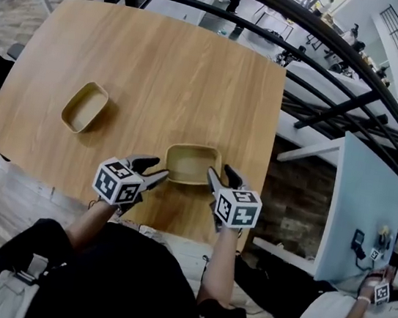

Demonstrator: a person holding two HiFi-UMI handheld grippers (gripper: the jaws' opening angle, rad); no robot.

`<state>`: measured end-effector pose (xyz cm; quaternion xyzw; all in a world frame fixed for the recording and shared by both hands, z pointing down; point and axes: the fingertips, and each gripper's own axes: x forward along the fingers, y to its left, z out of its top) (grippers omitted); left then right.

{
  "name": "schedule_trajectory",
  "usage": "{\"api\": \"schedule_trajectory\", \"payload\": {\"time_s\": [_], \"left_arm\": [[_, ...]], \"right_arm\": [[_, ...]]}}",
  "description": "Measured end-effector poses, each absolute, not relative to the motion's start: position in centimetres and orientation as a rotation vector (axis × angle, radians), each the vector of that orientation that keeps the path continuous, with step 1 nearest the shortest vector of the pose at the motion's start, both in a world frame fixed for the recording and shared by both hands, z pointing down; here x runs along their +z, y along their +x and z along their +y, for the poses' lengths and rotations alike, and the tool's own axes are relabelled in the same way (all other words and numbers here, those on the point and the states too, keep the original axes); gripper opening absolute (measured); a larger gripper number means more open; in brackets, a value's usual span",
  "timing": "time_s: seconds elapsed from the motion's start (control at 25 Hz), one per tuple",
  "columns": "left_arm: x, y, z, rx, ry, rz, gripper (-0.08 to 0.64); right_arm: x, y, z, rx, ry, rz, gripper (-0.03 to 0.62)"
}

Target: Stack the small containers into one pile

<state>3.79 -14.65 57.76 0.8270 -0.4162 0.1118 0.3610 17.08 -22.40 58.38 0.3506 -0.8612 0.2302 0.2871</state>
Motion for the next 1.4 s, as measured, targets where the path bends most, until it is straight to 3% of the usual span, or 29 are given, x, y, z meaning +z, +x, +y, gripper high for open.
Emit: {"api": "schedule_trajectory", "payload": {"time_s": [0.2, 0.28, 0.44, 0.52, 0.56, 0.64, 1.4], "left_arm": [[56.0, 3.6, -13.8, 0.23, 2.166, -1.099, 0.183], [55.2, 3.7, -13.2, 0.195, 2.187, -1.093, 0.183], [53.4, 3.6, -12.2, 0.171, 2.243, -1.113, 0.178], [52.4, 3.3, -11.6, 0.151, 2.259, -1.143, 0.101], [52.0, 3.1, -11.2, 0.133, 2.265, -1.161, 0.059], [51.3, 2.8, -10.6, 0.109, 2.274, -1.185, 0.044], [47.4, 0.5, -4.6, 0.144, 2.274, -1.389, 0.043]], "right_arm": [[56.4, 16.0, -20.8, 0.586, 0.894, -2.371, 0.194], [55.5, 15.8, -20.2, 0.562, 0.887, -2.399, 0.131], [53.6, 15.3, -19.0, 0.543, 0.886, -2.475, 0.078], [52.7, 15.0, -18.2, 0.541, 0.88, -2.507, 0.06], [52.3, 14.8, -17.8, 0.538, 0.878, -2.521, 0.057], [51.5, 14.5, -17.1, 0.528, 0.871, -2.553, 0.054], [47.3, 8.6, -10.8, 0.499, 0.612, -2.769, 0.051]]}}
